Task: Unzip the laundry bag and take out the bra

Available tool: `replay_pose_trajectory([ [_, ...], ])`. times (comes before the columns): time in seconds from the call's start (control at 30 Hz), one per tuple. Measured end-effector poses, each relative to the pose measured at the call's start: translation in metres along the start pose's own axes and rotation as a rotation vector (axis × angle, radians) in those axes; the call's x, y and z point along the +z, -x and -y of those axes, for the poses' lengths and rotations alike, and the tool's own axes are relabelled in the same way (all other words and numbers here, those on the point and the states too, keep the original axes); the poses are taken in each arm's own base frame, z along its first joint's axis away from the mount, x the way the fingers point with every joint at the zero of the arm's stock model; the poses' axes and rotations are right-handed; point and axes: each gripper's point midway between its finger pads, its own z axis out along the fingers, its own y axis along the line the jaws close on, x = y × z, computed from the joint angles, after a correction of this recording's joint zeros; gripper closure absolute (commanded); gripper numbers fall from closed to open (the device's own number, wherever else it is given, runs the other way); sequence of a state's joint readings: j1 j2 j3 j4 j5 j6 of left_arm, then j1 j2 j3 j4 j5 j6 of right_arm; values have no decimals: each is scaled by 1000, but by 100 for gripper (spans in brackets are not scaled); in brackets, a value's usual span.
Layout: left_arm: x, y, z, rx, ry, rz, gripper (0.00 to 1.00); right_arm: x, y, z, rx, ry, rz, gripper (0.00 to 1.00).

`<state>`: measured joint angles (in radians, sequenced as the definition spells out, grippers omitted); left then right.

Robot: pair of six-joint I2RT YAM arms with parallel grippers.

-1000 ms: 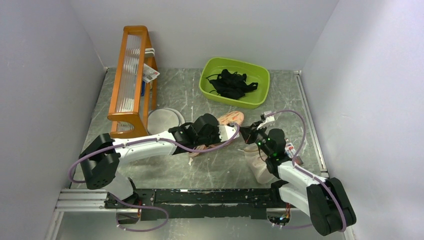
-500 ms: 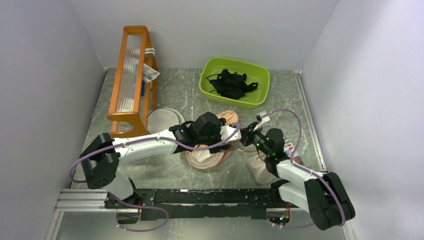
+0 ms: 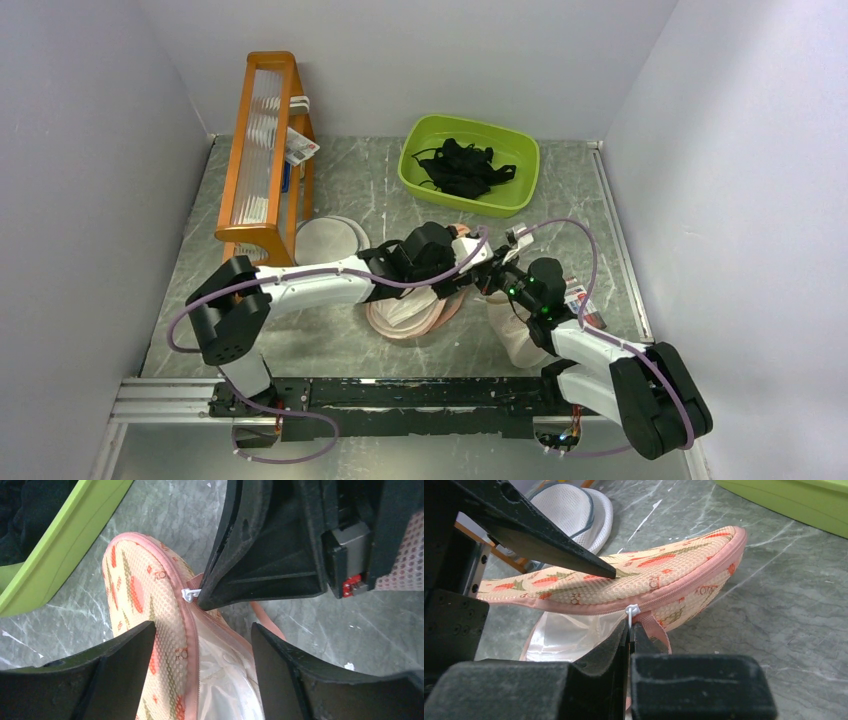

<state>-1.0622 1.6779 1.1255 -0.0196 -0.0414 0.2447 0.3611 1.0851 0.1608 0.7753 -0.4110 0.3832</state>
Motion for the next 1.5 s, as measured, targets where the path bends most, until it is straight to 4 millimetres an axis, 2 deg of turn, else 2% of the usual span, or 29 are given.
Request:
replay_pose_trajectory([
  [0.2, 12, -5, -4, -37, 38, -24, 28, 0, 0, 0, -5, -2, 1, 100],
  [0.4, 26, -15, -8, -56, 73, -70, 55, 0, 1, -2, -8, 3, 4, 100],
  [0.47, 29, -21, -9, -55, 82, -92, 60, 0, 2, -2, -11, 4, 7, 100],
  [0.57, 28, -23, -13, -49, 104, -101, 65, 0, 2, -1, -11, -4, 8, 100],
  [0.67, 25, -22, -16, -33, 119, -101, 85, 0, 2, 0, -11, -10, 6, 100],
  [0.77, 19, -19, -19, -13, 136, -95, 93, 1, 2, 2, -10, -22, 5, 100],
  [1.0, 8, -13, -22, 73, 150, -85, 93, 3, 9, 8, -6, -67, 29, 100],
  [1.17, -14, -15, -22, 144, 143, -69, 93, 2, 8, 18, 10, -128, 28, 100],
  [1.33, -33, -10, -28, 189, 167, -42, 93, 7, 5, 27, 34, -167, 8, 100],
  [1.5, -37, -11, -31, 215, 176, -48, 93, 6, 5, 39, 53, -217, -1, 100],
])
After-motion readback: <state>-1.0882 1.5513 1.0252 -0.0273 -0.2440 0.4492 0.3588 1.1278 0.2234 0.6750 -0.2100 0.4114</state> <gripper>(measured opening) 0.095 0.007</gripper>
